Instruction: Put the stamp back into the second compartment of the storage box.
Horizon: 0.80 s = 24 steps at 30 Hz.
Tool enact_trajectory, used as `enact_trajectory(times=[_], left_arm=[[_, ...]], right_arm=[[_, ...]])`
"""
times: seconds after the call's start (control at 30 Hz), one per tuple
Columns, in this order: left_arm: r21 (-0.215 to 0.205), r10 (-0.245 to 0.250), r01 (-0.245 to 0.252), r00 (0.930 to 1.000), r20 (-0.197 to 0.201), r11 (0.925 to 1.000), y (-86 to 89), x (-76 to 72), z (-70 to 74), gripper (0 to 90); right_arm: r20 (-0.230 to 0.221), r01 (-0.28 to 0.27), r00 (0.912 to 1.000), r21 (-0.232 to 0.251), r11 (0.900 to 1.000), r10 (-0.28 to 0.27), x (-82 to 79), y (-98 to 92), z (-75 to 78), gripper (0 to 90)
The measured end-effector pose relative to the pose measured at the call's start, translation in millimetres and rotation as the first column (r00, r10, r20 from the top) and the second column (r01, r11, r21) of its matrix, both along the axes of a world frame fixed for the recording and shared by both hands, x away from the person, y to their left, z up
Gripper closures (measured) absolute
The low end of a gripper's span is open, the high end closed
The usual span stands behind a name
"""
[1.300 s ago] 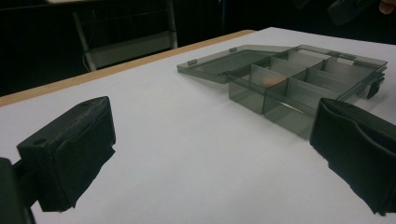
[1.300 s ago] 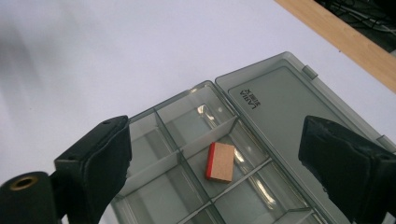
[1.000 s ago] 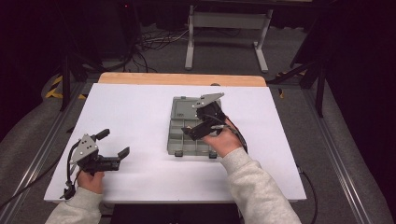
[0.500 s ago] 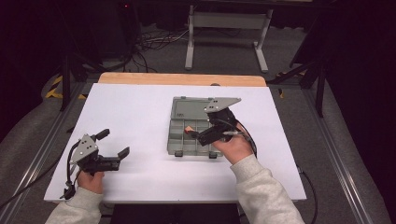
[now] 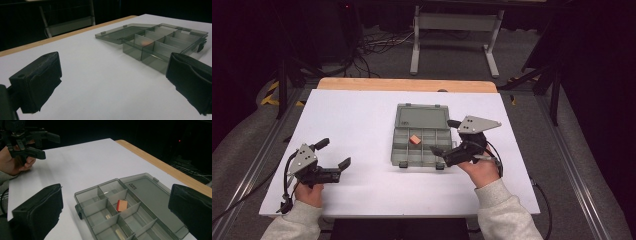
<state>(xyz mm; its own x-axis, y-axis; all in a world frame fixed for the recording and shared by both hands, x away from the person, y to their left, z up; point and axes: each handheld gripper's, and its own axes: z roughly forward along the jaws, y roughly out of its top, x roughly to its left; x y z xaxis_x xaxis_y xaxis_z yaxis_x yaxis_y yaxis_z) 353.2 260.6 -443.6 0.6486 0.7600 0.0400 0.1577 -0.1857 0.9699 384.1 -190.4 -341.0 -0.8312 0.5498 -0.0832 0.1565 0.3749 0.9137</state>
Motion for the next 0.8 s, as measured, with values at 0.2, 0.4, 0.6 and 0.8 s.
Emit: enact_trajectory(times=[0.2,0.4,0.6,0.8], left_arm=[[-0.001,0.002,-0.002,1.0,-0.001,1.0,-0.3,-0.1,-0.1,1.0],[-0.001,0.001,-0.001,1.0,-0.001,1.0,-0.4,-0.2,0.0,1.0],[-0.001,0.002,-0.002,1.0,-0.001,1.0,-0.4,-0.2,0.0,1.0],[0.001,0.003,-0.003,1.0,0.0,1.0,-0.1,0.0,0.0,1.0]], right_arm=[[0.049,0.023,0.9985,0.046,0.999,-0.025,-12.4,-16.2,-11.9,0.0],[0.075,0.058,0.9951,0.098,0.993,-0.065,-21.6,-35.0,-25.3,0.0],[0.104,0.066,0.9915,0.124,0.99,-0.079,-27.5,-48.0,-39.9,0.0],[0.118,0.084,0.9878,0.148,0.985,-0.102,-33.3,-56.3,-59.1,0.0]])
